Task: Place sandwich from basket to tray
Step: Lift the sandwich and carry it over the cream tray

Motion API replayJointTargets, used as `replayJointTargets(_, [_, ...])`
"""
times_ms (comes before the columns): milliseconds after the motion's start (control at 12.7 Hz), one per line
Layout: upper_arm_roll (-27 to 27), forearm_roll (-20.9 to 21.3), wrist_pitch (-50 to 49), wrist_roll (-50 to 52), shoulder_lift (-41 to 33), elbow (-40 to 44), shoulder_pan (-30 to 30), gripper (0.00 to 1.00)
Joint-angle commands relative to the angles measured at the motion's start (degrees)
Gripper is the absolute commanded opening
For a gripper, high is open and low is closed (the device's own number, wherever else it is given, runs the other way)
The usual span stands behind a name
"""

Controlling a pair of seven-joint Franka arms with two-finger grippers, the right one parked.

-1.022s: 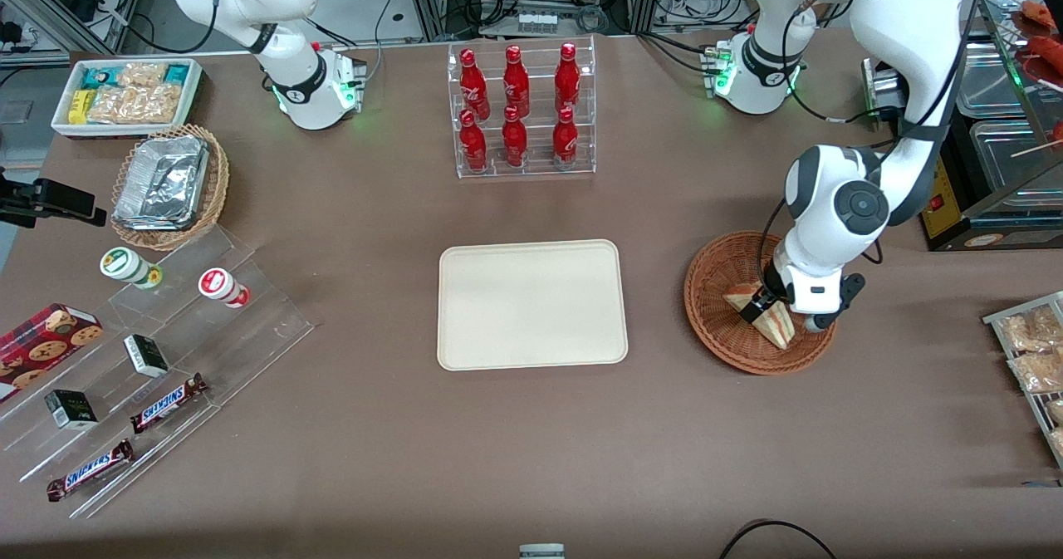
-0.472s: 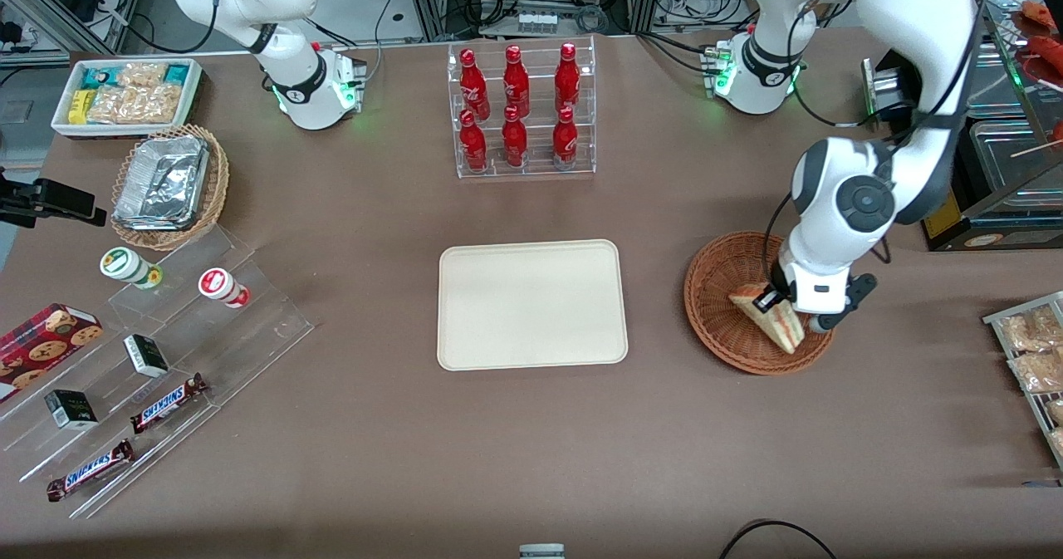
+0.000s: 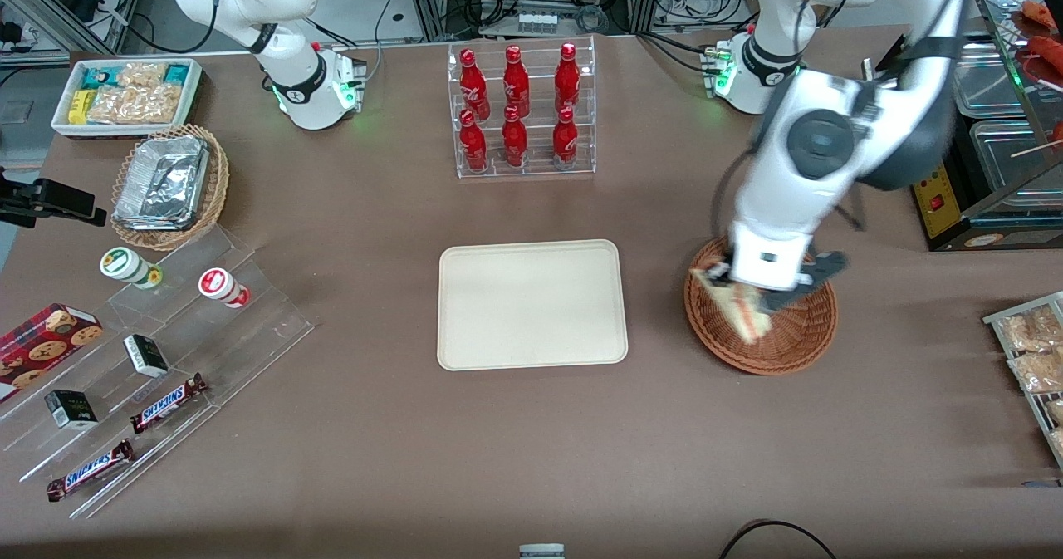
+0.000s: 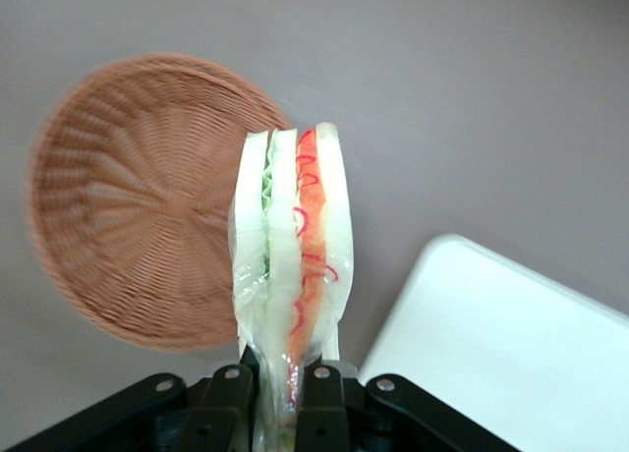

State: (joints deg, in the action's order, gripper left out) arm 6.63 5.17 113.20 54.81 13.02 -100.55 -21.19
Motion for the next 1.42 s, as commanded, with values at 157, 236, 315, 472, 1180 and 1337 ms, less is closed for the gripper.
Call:
replayJointTargets(157, [-0.56, -1.91, 2.79, 0.39, 12.45, 9.82, -11.4, 0.0])
replayJointTargets(236, [-0.47, -2.36, 4.9, -0.14, 15.08, 11.93, -13.34, 0.0])
replayJointTargets(315, [-0.39, -1.84, 6.32, -1.36, 17.63, 13.34, -15.7, 0.0])
replayJointTargets(472, [-0.47, -1.57, 10.62, -5.49, 22.38, 15.11, -19.4, 0.0])
replayJointTargets(1180, [-0.65, 2.21, 20.74, -5.06, 30.13, 15.29, -21.7, 0.0])
replayJointTargets(1337, [-0.65, 2.47, 20.66, -5.06, 30.31, 15.56, -21.88, 0.72])
